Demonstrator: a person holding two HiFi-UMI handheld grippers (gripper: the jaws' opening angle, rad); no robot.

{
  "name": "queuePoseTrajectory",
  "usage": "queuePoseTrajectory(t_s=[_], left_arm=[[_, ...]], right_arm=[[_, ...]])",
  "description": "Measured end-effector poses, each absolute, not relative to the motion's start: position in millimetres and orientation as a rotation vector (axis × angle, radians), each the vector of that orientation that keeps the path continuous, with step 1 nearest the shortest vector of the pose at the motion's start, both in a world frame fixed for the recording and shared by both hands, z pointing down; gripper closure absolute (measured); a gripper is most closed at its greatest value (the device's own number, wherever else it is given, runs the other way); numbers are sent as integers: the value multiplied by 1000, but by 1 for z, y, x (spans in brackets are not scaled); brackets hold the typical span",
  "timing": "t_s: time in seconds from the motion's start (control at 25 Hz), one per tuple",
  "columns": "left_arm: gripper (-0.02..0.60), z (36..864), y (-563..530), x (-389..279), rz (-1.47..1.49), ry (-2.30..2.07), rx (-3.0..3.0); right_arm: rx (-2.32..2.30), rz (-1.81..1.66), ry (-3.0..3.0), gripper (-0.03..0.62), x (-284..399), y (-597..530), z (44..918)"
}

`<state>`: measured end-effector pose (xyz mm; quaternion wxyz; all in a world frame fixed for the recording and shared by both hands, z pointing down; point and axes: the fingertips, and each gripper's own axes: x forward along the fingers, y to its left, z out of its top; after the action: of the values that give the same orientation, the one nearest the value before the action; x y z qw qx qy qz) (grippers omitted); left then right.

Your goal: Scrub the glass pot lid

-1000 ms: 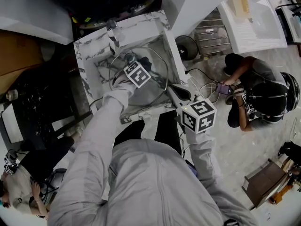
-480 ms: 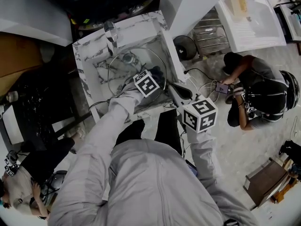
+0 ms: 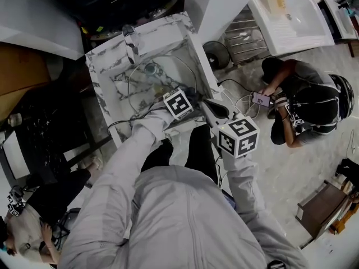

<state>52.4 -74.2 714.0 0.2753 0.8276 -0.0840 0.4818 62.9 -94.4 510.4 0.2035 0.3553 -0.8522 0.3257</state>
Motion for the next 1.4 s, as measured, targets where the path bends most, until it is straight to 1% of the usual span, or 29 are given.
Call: queuePoseTrajectory(t_s=[0.24, 0.48, 0.84, 1.4], left_arm=[[525, 702, -63, 39, 1356, -165, 2277], [525, 642, -80, 25, 1102, -272, 2408], [525, 537, -97, -16, 886, -534, 2685], [525, 384, -104, -84, 592, -1004, 2921]], right_arm=[[1054, 875, -2375, 563, 62, -75, 496], [1133, 821, -2388, 563, 55, -63, 479], [1210, 628, -2466, 563, 29, -61, 423], [1302, 232, -2528, 565, 12, -79, 334]])
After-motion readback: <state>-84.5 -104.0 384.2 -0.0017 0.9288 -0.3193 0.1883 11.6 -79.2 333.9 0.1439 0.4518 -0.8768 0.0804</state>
